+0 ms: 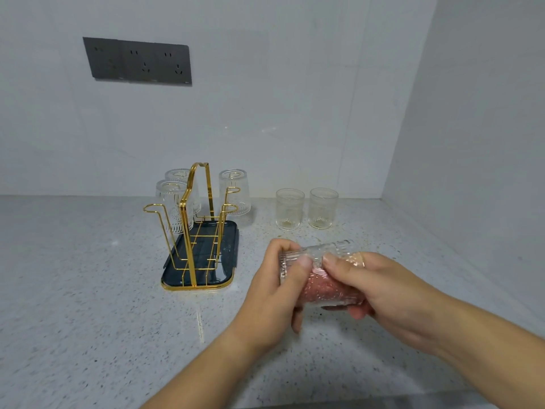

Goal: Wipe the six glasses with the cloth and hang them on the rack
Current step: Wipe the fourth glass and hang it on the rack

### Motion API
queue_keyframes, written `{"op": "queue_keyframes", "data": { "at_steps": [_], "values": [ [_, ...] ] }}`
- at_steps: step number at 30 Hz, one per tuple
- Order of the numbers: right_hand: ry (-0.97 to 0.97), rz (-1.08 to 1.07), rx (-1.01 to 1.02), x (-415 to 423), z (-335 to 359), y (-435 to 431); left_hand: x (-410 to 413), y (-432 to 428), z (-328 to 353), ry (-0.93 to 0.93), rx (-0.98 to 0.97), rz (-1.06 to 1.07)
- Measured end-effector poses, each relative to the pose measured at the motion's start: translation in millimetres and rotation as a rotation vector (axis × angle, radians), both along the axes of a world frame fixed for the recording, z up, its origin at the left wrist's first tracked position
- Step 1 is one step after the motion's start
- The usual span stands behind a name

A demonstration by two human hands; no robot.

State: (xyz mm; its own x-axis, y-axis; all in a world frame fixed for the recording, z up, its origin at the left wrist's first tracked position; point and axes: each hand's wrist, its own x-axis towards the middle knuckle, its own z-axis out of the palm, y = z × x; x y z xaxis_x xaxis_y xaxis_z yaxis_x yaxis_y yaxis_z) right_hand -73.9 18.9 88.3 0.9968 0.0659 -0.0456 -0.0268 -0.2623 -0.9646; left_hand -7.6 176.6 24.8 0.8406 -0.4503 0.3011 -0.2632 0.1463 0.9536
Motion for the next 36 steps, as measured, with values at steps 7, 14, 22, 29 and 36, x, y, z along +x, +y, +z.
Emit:
{"op": "queue_keyframes", "data": {
  "at_steps": [7, 14, 22, 29, 36],
  "values": [
    [-0.439, 0.239, -0.721, -6.1, -9.2, -13.5, 2.4, -6.0, 24.1, 0.787, -0.017, -0.287],
    [-0.335, 0.195, -0.534, -7.5, -6.3, -22.7, 2.7, -5.0, 8.1, 0.454, -0.023, -0.314],
    [-0.237, 0.194, -0.314, -3.7, 3.5, -16.7, -3.4, -9.8, 12.4, 0.106, -0.075, 0.001],
    [-0.415, 0.287, -0.820, -6.3, -8.2, -23.5, 5.6, -3.5, 22.8, 0.824, 0.054, -0.306],
    [-0.275, 0.199, -0.329, -3.7, -3.2, -24.5, 6.0, -8.3, -0.1, 0.292, -0.051, -0.212]
  ]
}}
